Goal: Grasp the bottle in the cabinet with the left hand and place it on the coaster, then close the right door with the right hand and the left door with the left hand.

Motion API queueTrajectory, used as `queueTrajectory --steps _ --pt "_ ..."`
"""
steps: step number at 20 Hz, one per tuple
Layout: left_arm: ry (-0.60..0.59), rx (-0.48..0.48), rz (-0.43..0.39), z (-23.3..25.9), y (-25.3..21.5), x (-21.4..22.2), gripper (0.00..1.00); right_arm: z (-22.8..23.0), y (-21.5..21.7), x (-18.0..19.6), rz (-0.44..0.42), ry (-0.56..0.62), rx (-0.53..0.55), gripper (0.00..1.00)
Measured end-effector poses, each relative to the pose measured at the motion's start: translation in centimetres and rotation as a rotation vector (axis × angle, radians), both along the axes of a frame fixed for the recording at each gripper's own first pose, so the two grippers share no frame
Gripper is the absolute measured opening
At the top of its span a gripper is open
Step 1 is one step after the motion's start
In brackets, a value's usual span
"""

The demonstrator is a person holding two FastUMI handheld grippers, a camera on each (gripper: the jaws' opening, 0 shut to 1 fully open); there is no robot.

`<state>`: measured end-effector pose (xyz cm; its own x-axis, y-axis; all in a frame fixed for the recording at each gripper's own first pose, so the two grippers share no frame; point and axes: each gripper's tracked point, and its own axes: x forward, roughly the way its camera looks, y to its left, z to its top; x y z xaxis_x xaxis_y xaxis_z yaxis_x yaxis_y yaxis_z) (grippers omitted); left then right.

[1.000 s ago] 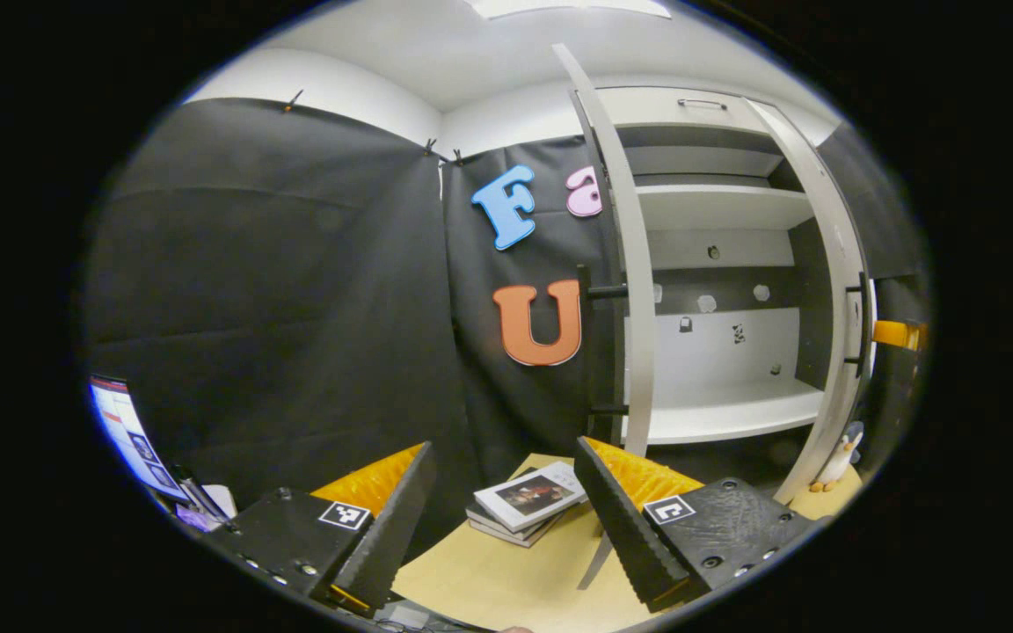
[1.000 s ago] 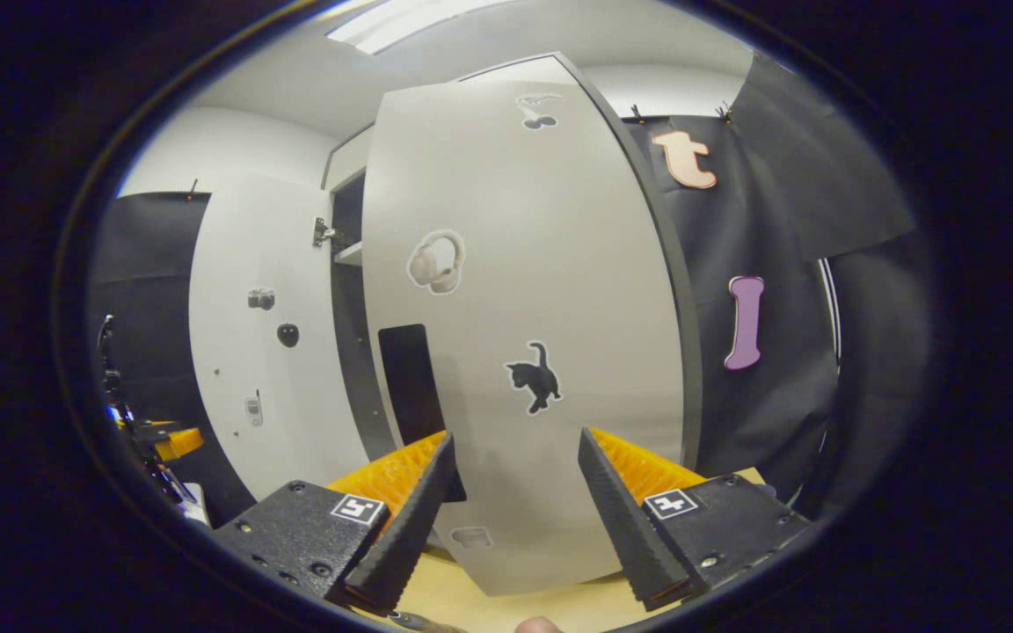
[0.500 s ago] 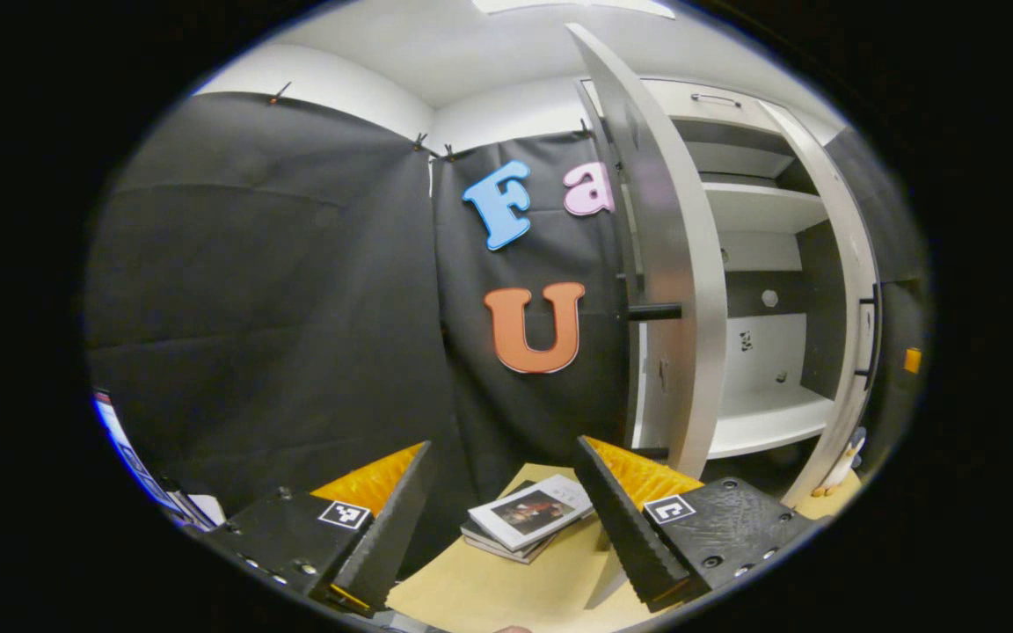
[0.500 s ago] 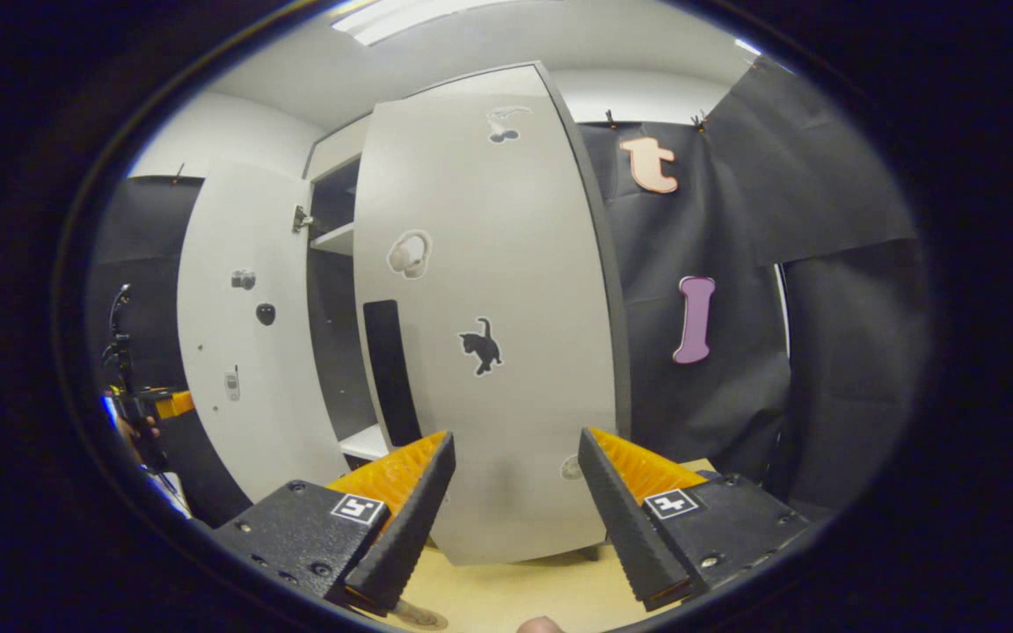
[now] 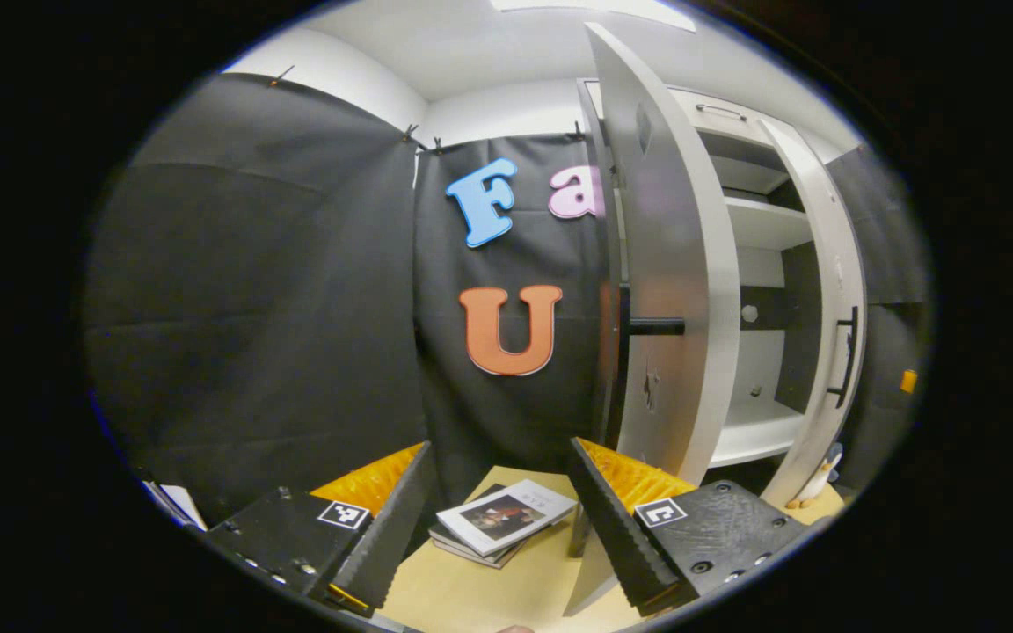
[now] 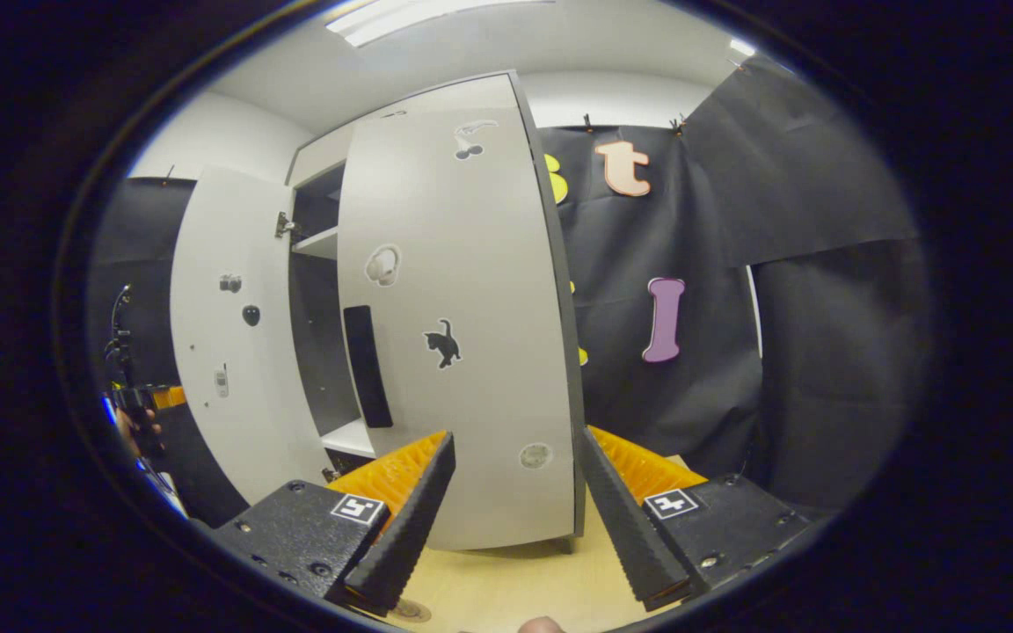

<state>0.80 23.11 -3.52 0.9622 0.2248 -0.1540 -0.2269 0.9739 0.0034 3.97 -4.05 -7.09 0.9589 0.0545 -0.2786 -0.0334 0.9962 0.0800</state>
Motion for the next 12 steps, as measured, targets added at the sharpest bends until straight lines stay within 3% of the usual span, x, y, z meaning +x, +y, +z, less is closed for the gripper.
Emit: queueTrajectory --steps 1,4,12 --pt "0.001 0.006 -0.010 0.1 0.2 0.2 0.89 0.3 -0.4 -0.1 -0.009 -0.006 0.003 0.93" --pt "0.013 0.018 -0.050 0.1 -0.1 0.3 0.99 0.1 -1.5 -0.3 -0.029 -0.005 0.013 0.93" --pt "0.020 -0.023 -0.133 -0.2 -1.4 0.6 0.94 0.1 -0.3 0.4 -0.001 -0.018 0.022 0.93"
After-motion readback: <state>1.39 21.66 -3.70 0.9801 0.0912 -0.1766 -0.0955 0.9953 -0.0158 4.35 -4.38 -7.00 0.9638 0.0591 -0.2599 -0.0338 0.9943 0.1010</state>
